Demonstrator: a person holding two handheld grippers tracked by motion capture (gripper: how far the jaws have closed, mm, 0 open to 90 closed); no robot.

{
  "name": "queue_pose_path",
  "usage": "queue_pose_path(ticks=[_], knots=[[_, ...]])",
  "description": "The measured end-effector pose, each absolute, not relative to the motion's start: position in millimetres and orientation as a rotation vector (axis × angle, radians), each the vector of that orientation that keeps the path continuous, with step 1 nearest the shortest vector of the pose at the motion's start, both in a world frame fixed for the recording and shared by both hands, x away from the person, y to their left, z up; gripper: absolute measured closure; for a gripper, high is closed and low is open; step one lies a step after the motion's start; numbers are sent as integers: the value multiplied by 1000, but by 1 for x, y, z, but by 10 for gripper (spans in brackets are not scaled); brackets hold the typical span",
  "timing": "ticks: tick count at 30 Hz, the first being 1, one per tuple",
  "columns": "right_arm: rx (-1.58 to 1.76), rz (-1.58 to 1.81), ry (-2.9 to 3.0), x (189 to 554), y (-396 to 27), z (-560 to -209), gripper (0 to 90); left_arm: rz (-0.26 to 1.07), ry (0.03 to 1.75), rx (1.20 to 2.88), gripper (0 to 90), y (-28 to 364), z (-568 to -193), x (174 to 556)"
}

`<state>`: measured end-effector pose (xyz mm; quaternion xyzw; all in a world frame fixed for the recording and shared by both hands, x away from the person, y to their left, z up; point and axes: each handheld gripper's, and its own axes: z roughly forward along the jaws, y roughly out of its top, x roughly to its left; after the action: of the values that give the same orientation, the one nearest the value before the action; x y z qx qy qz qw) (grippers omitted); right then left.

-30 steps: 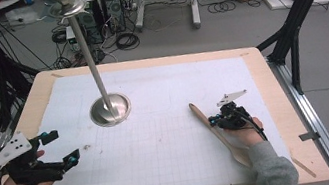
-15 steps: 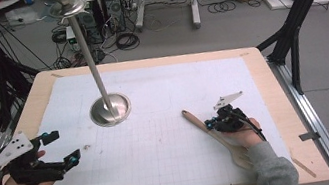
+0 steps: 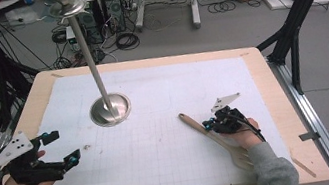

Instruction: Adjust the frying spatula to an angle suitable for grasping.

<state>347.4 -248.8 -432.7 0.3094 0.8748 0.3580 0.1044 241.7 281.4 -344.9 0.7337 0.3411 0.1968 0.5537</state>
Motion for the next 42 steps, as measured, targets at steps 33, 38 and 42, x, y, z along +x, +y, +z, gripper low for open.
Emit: queue_pose_path(ticks=[33,38,42], knots=[[1022,1312,2368,289,-281,-388,238,474,778,1676,25,290,-335,244],[1018,1366,2350,283,-288,-385,141,472,771,1661,25,292,-333,243],[1038,1369,2325,279,-294,-379,139,466,773,1652,25,294,-333,244]])
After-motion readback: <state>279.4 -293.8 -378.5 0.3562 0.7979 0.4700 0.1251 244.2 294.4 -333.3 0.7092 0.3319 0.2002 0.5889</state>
